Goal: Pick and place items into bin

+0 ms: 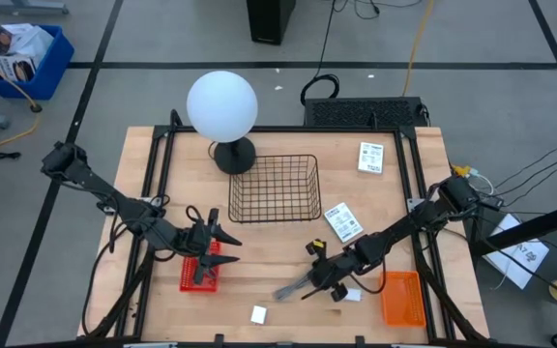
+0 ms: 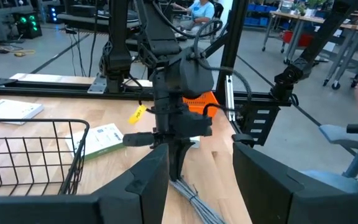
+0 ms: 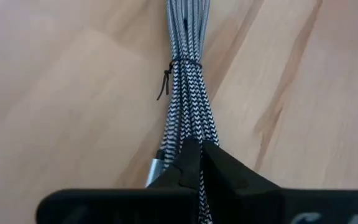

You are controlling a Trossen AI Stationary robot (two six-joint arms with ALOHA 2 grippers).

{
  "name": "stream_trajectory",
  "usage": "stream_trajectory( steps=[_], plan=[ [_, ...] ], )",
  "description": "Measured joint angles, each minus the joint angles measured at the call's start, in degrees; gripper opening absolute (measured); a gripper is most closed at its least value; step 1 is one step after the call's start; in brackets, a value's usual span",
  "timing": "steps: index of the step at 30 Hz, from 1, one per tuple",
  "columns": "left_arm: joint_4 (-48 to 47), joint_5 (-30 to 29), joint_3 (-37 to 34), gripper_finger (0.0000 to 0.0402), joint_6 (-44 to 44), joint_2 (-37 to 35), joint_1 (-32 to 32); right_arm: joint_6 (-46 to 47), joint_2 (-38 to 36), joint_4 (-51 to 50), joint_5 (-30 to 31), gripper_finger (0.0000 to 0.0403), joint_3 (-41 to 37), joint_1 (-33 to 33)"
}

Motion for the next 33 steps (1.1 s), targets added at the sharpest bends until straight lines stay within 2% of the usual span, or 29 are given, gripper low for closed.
stream_trajectory(
  steps=[8, 14, 18, 22, 26, 33],
  plan=[
    [-0.99, 0.0, 0.0, 0.0184, -0.13, 0.0, 0.0, 1.59, -4.01, 3.03, 2.44, 0.0001, 0.0, 0.22],
    [-1.37, 0.03, 0.0, 0.0184, -1.22, 0.0, -0.04, 4.1, -8.09, 3.11, 8.52, 0.0001, 0.02, 1.62],
    [-1.43, 0.48, 0.0, 0.0184, -2.09, 0.0, -0.08, 9.4, -11.03, 3.02, 11.98, 0.0, 0.02, 2.71],
    [-1.4, 1.36, 0.0, 0.0184, -1.72, 0.03, -0.11, 12.36, -13.32, 3.56, 18.91, 0.0, 0.07, 3.6],
    [-0.55, 0.55, -0.02, 0.0184, -2.53, 0.04, 0.51, 11.59, -14.43, 6.36, 25.3, 0.0, 0.12, 4.22],
    [0.91, 0.4, -0.02, 0.0184, -4.01, 2.63, 1.47, 4.9, -14.39, 15.24, 27.04, 0.0, 0.13, 3.47]
  ],
)
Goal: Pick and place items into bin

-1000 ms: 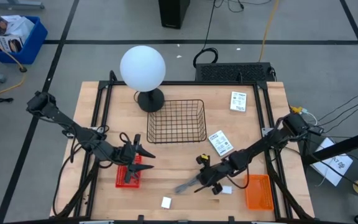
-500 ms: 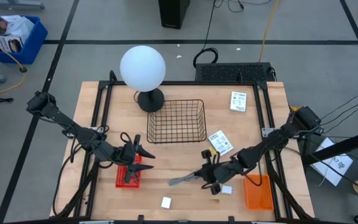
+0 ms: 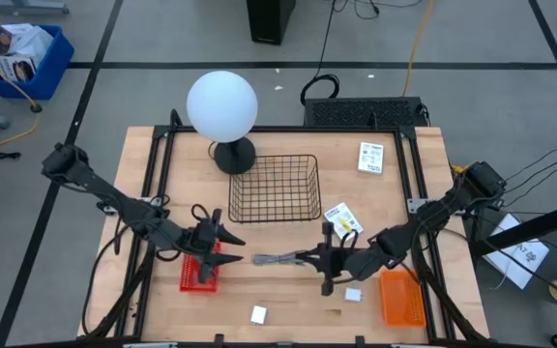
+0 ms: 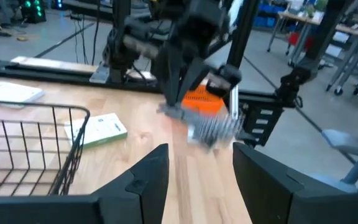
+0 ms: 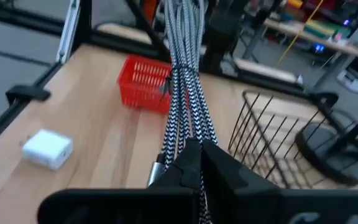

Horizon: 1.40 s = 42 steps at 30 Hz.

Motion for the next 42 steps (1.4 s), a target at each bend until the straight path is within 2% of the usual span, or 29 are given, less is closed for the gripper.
stream_trajectory(
  steps=[12, 17, 25, 29, 35, 39, 42],
  plan=[
    [7.49, 2.35, -0.02, 0.0184, 1.83, 3.57, 1.54, -1.92, 0.04, 4.08, -0.26, 0.0, 0.0, -2.95],
    [9.76, 2.42, -0.02, 0.0184, 1.85, 4.85, 2.55, -1.6, 0.04, 4.51, -4.51, 0.0, 0.0, -4.46],
    [10.89, 2.99, -0.04, 0.0182, 0.97, 6.98, 4.28, -1.2, 0.31, 4.62, -6.19, 0.0, 0.0, -5.02],
    [10.45, 4.15, -0.04, 0.0148, -0.54, 6.82, 5.02, -1.18, 0.31, 4.97, -6.19, 0.0, 0.0, -5.02],
    [9.89, 5.88, -0.04, 0.0038, -1.19, 6.84, 5.07, -1.24, 0.31, 5.0, -6.32, 0.0001, 0.0, -5.26],
    [8.81, 8.18, -0.04, 0.0032, -3.8, 6.2, 4.8, -0.47, 0.31, 5.15, -6.41, 0.0016, 0.0, -5.27],
    [6.92, 11.24, -0.02, 0.0042, -8.56, 3.88, 4.61, -0.31, 0.31, 5.12, -6.24, 0.0032, 0.0, -5.29]
  ],
)
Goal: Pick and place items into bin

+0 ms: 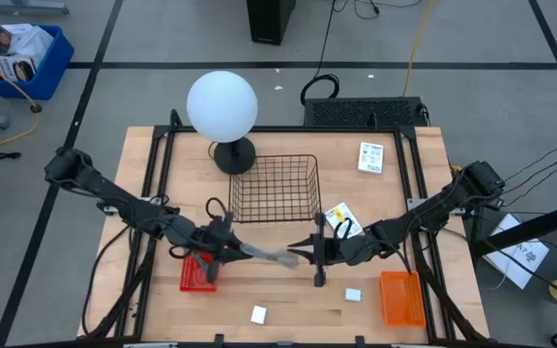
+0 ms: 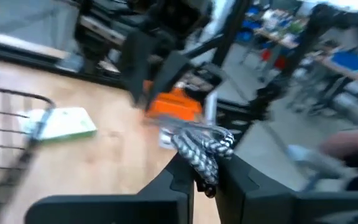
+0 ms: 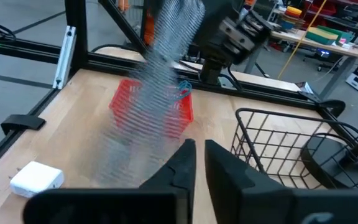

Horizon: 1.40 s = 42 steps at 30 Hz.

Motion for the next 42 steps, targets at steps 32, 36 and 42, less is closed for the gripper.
stream_trajectory(
  steps=[32, 36, 42],
  plan=[
    [-61.83, 16.92, 0.07, 0.0046, -45.23, -30.41, -6.41, 3.7, -0.02, 15.09, 0.02, 0.0077, -8.34, 0.0],
    [-66.15, 15.81, 0.07, 0.0038, -47.5, -30.12, -4.87, 3.13, -0.02, 17.79, -1.2, 0.0075, -8.94, 0.07],
    [-71.23, 15.88, 0.07, 0.0053, -49.36, -29.61, -3.55, 3.06, -0.02, 18.85, -6.06, 0.0068, -9.14, 0.07]
  ],
)
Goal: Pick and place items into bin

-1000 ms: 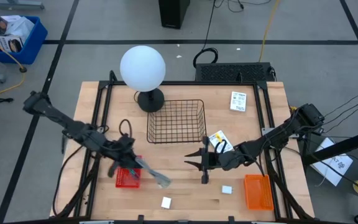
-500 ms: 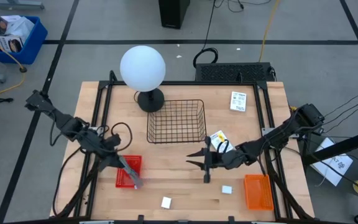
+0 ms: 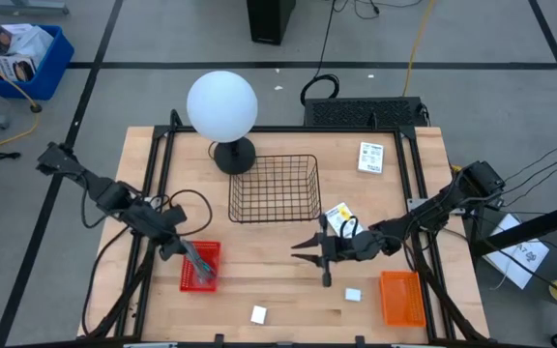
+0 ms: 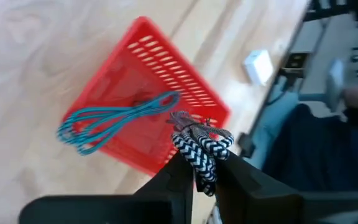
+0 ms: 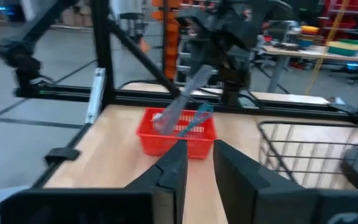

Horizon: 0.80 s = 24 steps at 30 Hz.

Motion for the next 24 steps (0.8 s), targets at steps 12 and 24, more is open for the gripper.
stream_trajectory(
  steps=[12, 24],
  plan=[
    [0.57, -2.37, 0.0, 0.0108, 3.92, 0.26, 0.47, 0.0, 0.0, -0.4, -0.55, 0.0059, 0.0, -0.07],
    [0.97, -3.55, 0.0, 0.0231, 3.46, 0.28, 0.47, -0.1, 0.0, 0.49, 0.12, 0.0059, -2.26, -0.07]
  ],
)
